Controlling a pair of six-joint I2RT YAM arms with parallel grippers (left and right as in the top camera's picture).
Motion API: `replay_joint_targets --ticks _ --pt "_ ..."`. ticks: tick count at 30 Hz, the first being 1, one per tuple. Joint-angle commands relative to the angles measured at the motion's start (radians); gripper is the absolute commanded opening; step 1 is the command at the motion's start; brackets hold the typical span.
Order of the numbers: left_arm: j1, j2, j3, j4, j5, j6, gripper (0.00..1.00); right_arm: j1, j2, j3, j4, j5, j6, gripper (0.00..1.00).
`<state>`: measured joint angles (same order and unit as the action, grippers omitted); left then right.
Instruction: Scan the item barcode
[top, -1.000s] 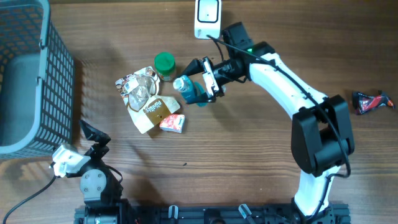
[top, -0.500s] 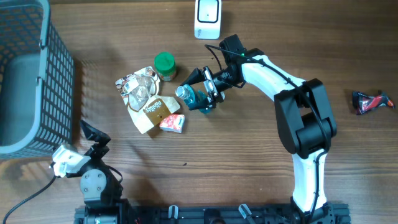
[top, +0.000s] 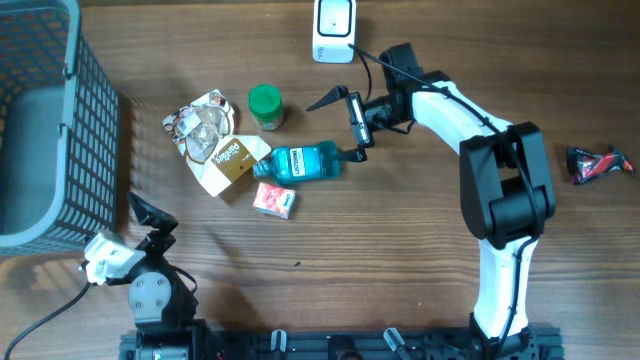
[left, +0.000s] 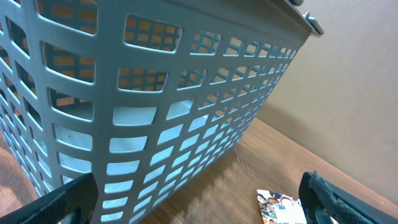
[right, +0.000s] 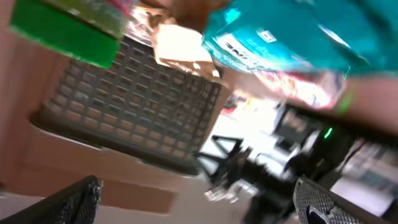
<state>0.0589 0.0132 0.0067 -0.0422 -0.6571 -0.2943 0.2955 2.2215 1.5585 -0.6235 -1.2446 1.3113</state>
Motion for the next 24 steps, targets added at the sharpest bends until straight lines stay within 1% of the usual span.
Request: replay_joint_targets --ticks 1,3,4,7,9,11,12,14,15,16,19,21,22,24 --pt "0.005 -0.006 -0.001 -0.007 -0.006 0.001 1.0 0.005 -0.052 0.01 -0.088 0.284 -0.373 1.0" --pt "0.005 -0.006 -0.001 -0.007 -0.007 0.001 1.0 0.005 -0.124 0.032 -0.192 0.488 -0.509 1.0" --pt "0.005 -0.006 -0.001 -0.007 -0.007 0.002 1.0 0.005 -0.155 0.042 -0.214 0.542 -0.565 1.0" --pt "0.005 -0.006 -0.001 -0.007 -0.007 0.001 1.0 0.007 -0.256 0.065 -0.253 0.704 -0.693 1.0" --pt "0.005 -0.006 -0.001 -0.007 -0.007 0.002 1.0 0.026 -0.33 0.066 -0.256 0.858 -0.803 1.0" --pt "0.005 -0.006 -0.001 -0.007 -0.007 0.002 1.0 0.081 -0.372 0.066 -0.261 1.02 -0.912 1.0" --pt "0.005 -0.006 -0.001 -0.007 -0.006 0.002 1.0 0.116 -0.375 0.066 -0.261 1.066 -0.977 1.0" --pt "0.005 -0.006 -0.001 -0.007 -0.007 0.001 1.0 0.186 -0.366 0.066 -0.283 1.141 -1.03 1.0" --pt "0.005 -0.006 -0.001 -0.008 -0.006 0.001 1.0 0.227 -0.357 0.066 -0.302 1.199 -1.029 1.0" --pt "0.005 -0.006 -0.001 -0.007 -0.006 0.002 1.0 0.249 -0.351 0.066 -0.31 1.229 -1.041 1.0" --pt "0.005 -0.006 -0.001 -0.007 -0.007 0.002 1.0 0.3 -0.34 0.066 -0.315 1.318 -1.204 1.0" --pt "0.005 -0.006 -0.001 -0.008 -0.007 0.002 1.0 0.304 -0.334 0.066 -0.32 1.314 -1.361 0.99" --pt "0.005 -0.006 -0.001 -0.007 -0.007 0.002 1.0 0.303 -0.332 0.066 -0.326 1.315 -1.44 1.0" --pt "0.005 -0.006 -0.001 -0.008 -0.006 0.001 1.0 0.299 -0.33 0.066 -0.307 1.301 -1.554 1.0"
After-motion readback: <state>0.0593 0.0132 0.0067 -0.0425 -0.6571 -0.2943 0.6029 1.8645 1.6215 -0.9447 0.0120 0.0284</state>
